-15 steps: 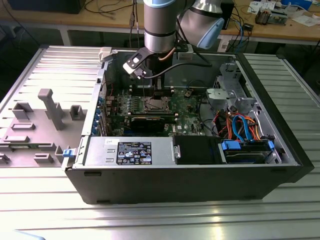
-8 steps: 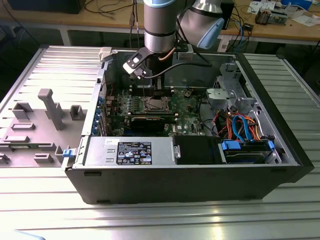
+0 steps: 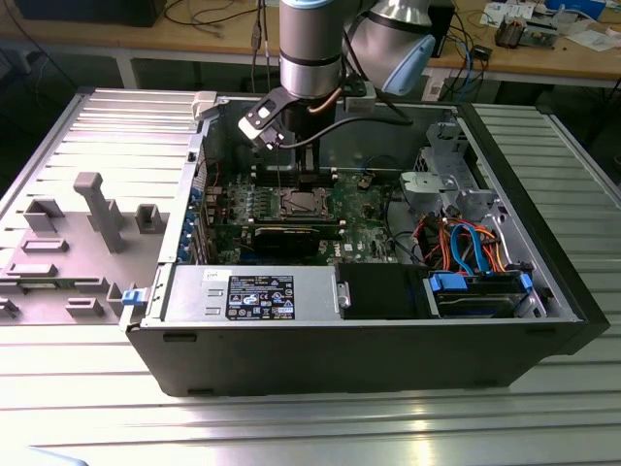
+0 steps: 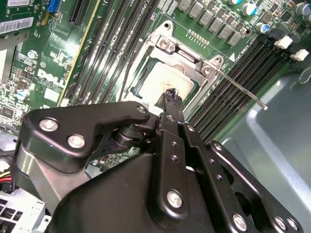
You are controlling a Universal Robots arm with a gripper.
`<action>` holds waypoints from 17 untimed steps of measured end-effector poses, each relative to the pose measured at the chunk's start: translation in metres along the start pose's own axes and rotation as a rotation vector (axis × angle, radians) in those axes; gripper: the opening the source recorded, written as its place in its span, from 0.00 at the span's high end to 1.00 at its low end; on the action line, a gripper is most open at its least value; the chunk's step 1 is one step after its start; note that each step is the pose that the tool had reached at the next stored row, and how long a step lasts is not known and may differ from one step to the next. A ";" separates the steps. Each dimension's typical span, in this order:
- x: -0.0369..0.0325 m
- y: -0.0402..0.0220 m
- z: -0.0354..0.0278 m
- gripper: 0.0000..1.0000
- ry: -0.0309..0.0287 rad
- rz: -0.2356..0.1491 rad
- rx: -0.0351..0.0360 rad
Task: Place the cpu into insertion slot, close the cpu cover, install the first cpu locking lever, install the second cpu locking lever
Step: 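Install the first cpu locking lever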
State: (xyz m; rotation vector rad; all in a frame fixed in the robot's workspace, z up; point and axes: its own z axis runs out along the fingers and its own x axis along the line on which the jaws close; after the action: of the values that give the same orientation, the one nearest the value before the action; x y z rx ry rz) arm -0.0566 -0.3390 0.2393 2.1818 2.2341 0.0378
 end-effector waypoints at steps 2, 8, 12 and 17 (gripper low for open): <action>0.0000 0.0000 -0.0010 0.89 -0.0001 0.000 0.0002; 0.0000 0.0000 -0.0025 0.89 0.0000 0.001 0.0002; 0.0000 0.0000 -0.0034 0.89 -0.0002 0.001 0.0003; 0.0000 0.0001 -0.0050 0.89 -0.0001 0.001 0.0002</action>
State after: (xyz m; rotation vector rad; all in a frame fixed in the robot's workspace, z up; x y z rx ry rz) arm -0.0566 -0.3390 0.2442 2.1825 2.2336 0.0374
